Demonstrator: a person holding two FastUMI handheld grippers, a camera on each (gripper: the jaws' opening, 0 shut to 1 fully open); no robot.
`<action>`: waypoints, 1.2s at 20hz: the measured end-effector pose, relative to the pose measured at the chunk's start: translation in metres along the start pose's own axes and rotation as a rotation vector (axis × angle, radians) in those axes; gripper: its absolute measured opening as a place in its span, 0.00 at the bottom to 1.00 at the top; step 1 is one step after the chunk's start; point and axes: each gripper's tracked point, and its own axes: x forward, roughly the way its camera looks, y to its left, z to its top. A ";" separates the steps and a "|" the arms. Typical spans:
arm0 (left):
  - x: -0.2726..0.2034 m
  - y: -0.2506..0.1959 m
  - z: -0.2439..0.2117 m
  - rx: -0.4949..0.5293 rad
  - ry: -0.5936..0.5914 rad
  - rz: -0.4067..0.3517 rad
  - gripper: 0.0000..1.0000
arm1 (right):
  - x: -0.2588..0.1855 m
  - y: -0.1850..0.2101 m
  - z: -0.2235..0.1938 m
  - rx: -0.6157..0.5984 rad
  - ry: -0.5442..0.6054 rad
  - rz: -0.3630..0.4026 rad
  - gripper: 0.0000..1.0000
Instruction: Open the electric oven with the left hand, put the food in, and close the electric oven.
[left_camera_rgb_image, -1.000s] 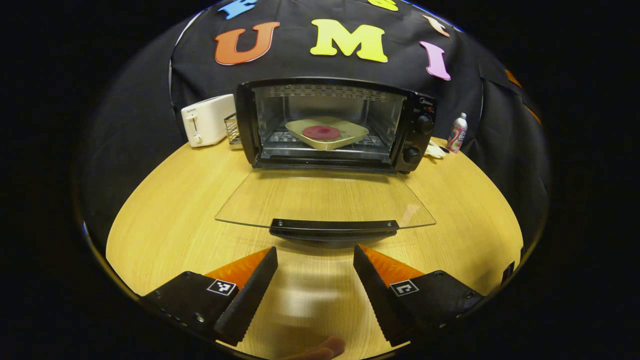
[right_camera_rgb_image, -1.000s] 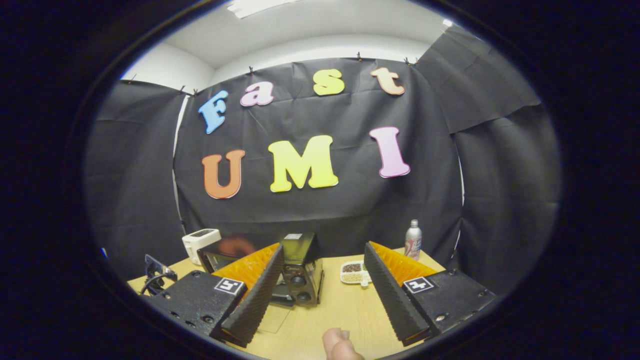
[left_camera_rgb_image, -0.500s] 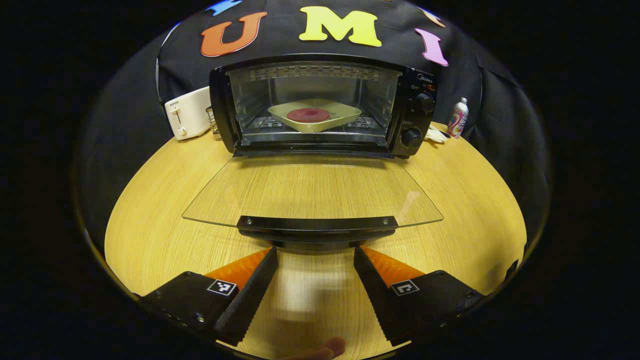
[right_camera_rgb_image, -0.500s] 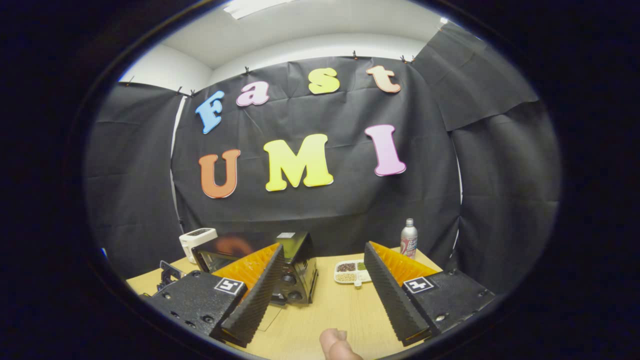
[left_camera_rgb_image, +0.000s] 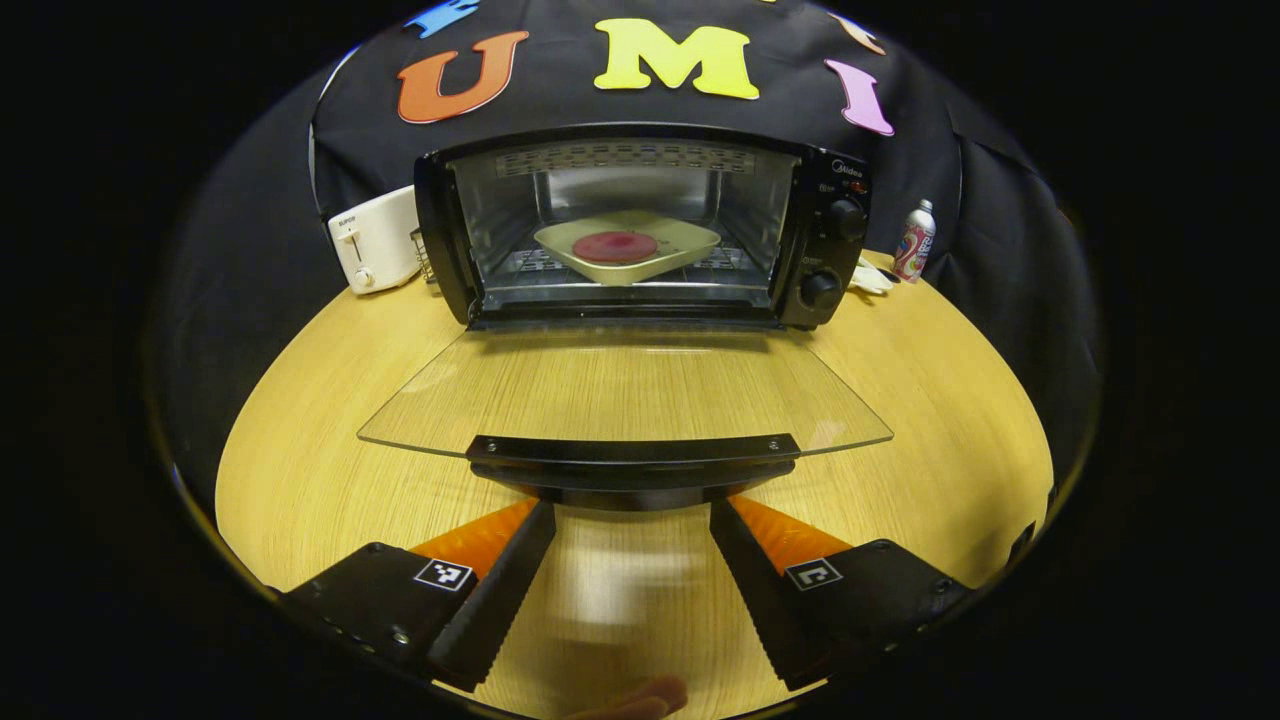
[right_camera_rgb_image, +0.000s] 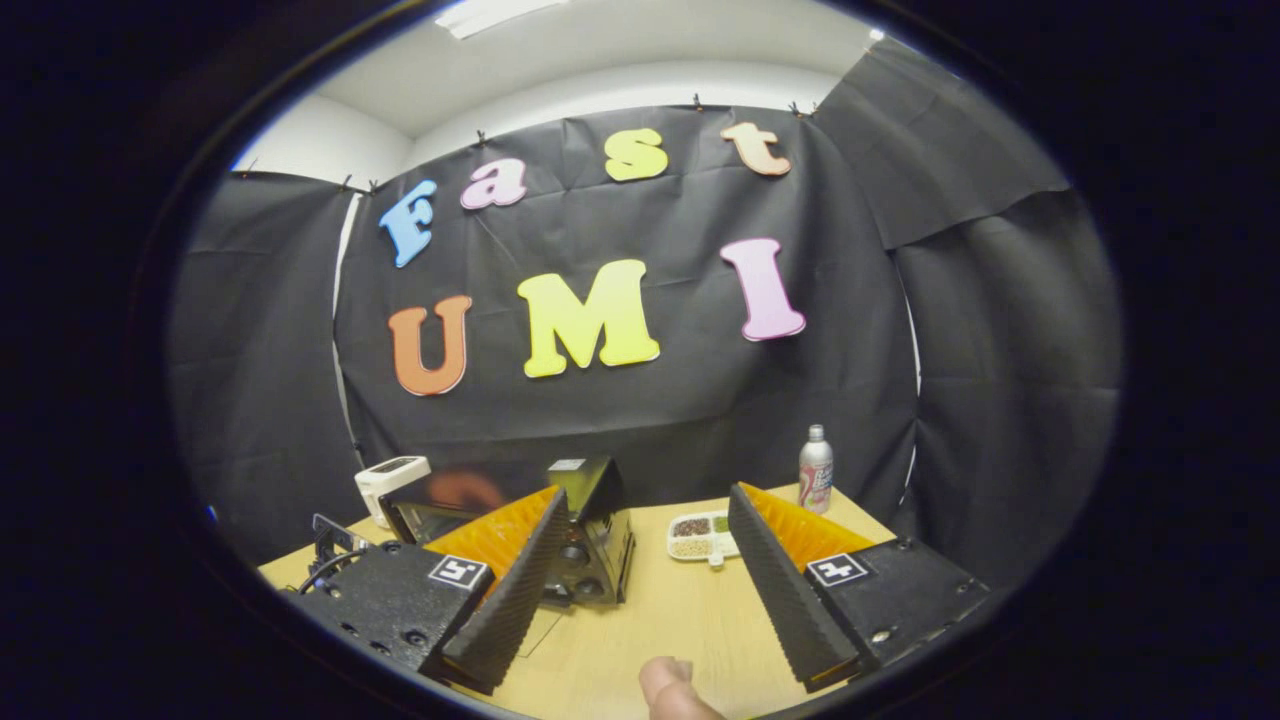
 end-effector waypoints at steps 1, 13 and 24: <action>-0.001 -0.001 0.005 -0.001 -0.009 -0.005 0.97 | 0.001 0.000 -0.001 0.002 0.005 0.001 0.96; -0.001 0.003 0.064 0.005 -0.115 -0.022 0.98 | -0.006 0.002 -0.004 -0.003 -0.008 -0.014 1.00; 0.012 0.003 0.095 -0.037 -0.147 -0.035 0.97 | -0.016 -0.006 -0.001 -0.011 -0.011 -0.038 0.96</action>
